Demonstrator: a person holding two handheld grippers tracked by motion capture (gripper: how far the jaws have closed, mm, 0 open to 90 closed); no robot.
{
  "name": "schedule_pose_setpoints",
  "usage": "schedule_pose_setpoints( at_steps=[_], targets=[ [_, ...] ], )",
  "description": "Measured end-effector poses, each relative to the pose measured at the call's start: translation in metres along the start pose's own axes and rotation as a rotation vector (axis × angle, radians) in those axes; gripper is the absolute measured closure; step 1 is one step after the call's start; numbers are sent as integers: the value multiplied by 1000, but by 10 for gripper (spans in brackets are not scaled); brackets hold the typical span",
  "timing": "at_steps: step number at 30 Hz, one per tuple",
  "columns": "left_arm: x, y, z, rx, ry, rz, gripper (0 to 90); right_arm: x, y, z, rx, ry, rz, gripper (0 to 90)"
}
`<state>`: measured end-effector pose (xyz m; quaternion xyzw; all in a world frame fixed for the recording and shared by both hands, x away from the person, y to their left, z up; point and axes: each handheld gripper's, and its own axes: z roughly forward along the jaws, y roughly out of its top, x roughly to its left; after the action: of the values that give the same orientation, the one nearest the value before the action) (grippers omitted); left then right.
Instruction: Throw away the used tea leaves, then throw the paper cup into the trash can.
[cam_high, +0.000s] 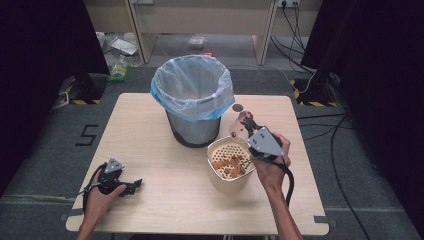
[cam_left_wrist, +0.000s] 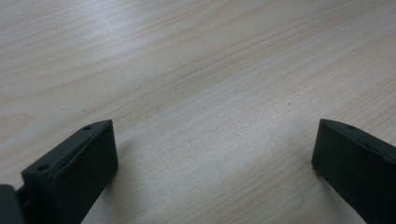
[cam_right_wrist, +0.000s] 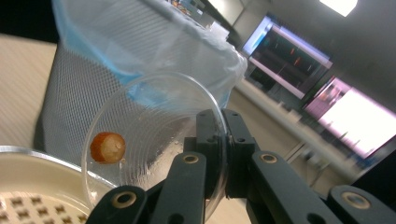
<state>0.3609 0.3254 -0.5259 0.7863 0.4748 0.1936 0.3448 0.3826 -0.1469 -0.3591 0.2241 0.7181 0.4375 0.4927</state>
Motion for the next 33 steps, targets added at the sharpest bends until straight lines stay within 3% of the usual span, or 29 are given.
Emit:
schedule_pose_setpoints(
  at_steps=[5, 11, 20, 33],
  targets=[
    [0, 0, 0, 1, 0, 0, 0, -18, 4, 7, 26, 39, 165, 873],
    [0, 0, 0, 1, 0, 0, 0, -38, 14, 14, 40, 86, 289, 870],
    [0, 0, 0, 1, 0, 0, 0, -63, 28, 18, 77, 100, 314, 870],
    [0, 0, 0, 0, 0, 0, 0, -92, 59, 30, 52, 88, 343, 867]
  ],
)
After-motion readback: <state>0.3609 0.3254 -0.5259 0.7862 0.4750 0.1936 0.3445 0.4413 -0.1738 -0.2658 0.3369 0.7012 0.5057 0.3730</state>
